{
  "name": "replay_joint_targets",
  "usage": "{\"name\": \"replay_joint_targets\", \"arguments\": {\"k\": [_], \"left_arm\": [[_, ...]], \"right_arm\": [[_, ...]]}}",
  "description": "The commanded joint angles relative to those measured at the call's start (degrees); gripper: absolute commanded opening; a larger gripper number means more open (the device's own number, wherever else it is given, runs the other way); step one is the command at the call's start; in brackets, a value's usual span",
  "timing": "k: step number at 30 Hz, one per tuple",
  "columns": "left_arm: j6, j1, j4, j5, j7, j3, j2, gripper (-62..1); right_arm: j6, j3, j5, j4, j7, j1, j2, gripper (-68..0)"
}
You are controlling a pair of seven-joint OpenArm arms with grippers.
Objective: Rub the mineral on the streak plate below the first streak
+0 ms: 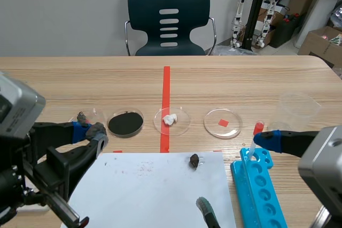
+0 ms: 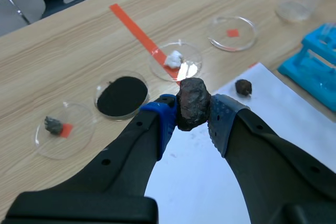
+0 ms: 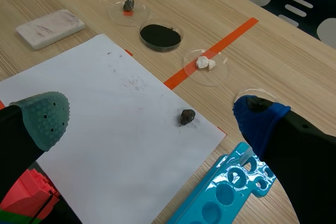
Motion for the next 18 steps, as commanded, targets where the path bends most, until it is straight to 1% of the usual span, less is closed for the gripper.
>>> {"name": "replay_joint_targets", "arguments": {"k": [1, 8, 11, 18], "left_arm": [[0.22, -0.46, 0.76, 0.33, -1.14, -0.35, 0.00, -47.9], [0.24, -0.48, 0.76, 0.31, -1.01, -0.37, 0.00, -47.9], [0.24, -0.48, 0.76, 0.31, 0.96, -0.37, 0.00, -47.8], [0.24, -0.52, 0.76, 0.28, 0.98, -0.37, 0.00, -47.9]], "right_arm": [[0.00, 0.37, 0.39, 1.16, 0.87, 0.04, -0.15, 0.4], [0.00, 0.37, 0.39, 1.16, 0.85, 0.04, -0.15, 0.4], [0.00, 0.37, 0.39, 1.16, 0.85, 0.04, -0.15, 0.4], [0.00, 0.37, 0.39, 1.16, 0.85, 0.04, -0.15, 0.4]]}}
